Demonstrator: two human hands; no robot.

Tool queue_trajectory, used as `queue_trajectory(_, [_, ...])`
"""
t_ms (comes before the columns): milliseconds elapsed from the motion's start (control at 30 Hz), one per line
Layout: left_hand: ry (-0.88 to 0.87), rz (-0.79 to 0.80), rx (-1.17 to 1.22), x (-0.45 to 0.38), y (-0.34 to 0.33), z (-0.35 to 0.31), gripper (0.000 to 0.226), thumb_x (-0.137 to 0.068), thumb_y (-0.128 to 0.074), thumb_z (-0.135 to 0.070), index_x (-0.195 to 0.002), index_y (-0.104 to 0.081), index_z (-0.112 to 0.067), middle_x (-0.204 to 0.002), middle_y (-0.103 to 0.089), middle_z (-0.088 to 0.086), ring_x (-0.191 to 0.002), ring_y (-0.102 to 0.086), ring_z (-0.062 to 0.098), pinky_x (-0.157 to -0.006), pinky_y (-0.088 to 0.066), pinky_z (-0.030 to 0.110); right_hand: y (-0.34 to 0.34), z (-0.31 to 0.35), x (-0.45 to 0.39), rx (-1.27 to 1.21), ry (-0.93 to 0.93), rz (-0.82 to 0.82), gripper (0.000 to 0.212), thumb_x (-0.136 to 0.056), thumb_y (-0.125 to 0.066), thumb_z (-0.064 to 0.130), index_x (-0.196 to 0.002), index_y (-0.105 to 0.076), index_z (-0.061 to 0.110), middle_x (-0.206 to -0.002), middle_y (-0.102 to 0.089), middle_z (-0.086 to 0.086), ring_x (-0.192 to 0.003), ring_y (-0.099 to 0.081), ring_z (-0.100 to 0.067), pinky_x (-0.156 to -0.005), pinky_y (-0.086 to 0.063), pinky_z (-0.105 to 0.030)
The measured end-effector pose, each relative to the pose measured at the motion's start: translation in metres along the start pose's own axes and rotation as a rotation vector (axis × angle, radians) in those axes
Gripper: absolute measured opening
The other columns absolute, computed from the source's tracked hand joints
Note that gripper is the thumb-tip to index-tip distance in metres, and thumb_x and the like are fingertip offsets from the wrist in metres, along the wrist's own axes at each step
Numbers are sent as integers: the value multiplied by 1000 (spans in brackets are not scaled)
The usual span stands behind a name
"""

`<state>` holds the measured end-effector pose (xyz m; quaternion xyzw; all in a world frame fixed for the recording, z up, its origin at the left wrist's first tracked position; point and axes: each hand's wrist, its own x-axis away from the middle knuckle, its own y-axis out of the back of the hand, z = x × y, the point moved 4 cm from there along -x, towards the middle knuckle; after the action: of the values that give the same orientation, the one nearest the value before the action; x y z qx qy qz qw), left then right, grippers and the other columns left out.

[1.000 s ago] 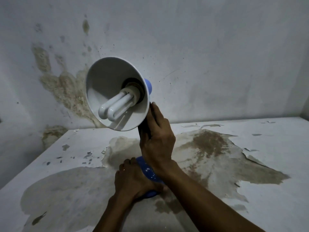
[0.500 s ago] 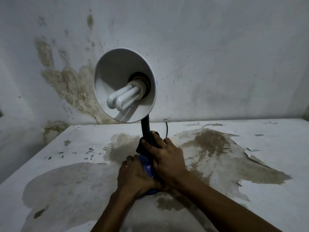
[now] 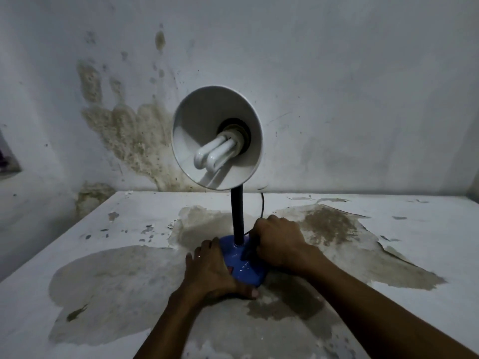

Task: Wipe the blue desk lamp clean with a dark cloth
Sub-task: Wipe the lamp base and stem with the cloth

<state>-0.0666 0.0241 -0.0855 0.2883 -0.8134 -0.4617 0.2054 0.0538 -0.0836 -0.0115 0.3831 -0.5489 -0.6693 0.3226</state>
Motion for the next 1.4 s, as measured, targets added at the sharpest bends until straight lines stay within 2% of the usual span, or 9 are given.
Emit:
queue_trajectory(100, [-70, -11, 139, 0, 2, 14, 129, -22, -86, -70, -136, -37, -34, -131, -46, -11, -120, -52, 18, -101, -49, 40, 2, -13, 7, -216, -42, -171, 41, -82, -50, 21, -116, -70, 33, -113, -70, -1, -102, -65, -26, -84, -54, -39])
queue_trajectory(233, [-7, -118, 54, 12, -1, -4, 131, -28, -75, -76, -143, -35, -26, -136, -45, -4, -125, -44, 20, -114, -31, 46, 7, -11, 22, -365, -24, -460, 46, -81, -52, 18, -117, -70, 41, -111, -69, 8, -100, -64, -17, -79, -56, -37])
queue_trajectory(433, [240, -263, -134, 28, -22, -49, 132, -37, -46, -92, -142, -37, -12, -140, -46, 7, -130, -42, 30, -112, -23, 54, 21, -8, 43, -180, 148, -895, 51, -71, -72, -5, -117, -73, 18, -121, -68, -10, -97, -66, -32, -57, -56, -40])
queue_trajectory(533, [270, -331, -230, 29, -26, -64, 123, -45, -38, -84, -138, -41, -5, -135, -49, 11, -125, -46, 32, -111, -22, 56, 29, -5, 43, -50, 184, -968, 51, -77, -59, -2, -122, -72, 18, -120, -66, -18, -90, -63, -36, -49, -50, -36])
queue_trajectory(667, [286, -375, -271, 30, -32, -65, 122, -48, -50, -93, -134, -46, -7, -129, -53, 11, -118, -50, 29, -107, -25, 56, 36, 9, 26, -23, 163, -824, 50, -83, -44, 11, -123, -71, 22, -111, -65, -24, -82, -61, -42, -42, -47, -36])
queue_trajectory(833, [271, -455, -165, 31, -38, -60, 82, -53, -66, -62, -113, -62, -6, -105, -63, 12, -98, -60, 30, -97, -32, 53, 1, 16, 2, 154, 71, -463, 53, -77, -81, 29, -125, -58, 29, -105, -55, -13, -80, -58, -36, -44, -34, -32])
queue_trajectory(1067, [230, -538, -153, 27, -44, -58, 63, -50, -76, -43, -100, -67, -6, -90, -64, 12, -82, -60, 31, -85, -38, 51, -31, 14, 4, 273, 101, -210, 36, -100, -51, 39, -134, -50, 28, -123, -49, -11, -98, -59, -36, -61, -36, -36])
queue_trajectory(1300, [223, -540, -130, 25, -44, -55, 84, -43, -72, -67, -100, -67, -5, -90, -62, 12, -82, -58, 31, -83, -37, 50, -6, 2, -1, 159, 28, 101, 32, -97, -49, 37, -123, -62, 22, -122, -48, -7, -103, -62, -32, -74, -40, -36])
queue_trajectory(1400, [197, -552, -93, 25, -42, -57, 106, -31, -59, -86, -98, -68, -4, -89, -61, 13, -82, -58, 32, -80, -39, 49, 9, -18, 7, -61, -6, 43, 37, -87, -51, 19, -115, -71, 33, -105, -46, -3, -101, -61, -31, -78, -47, -35])
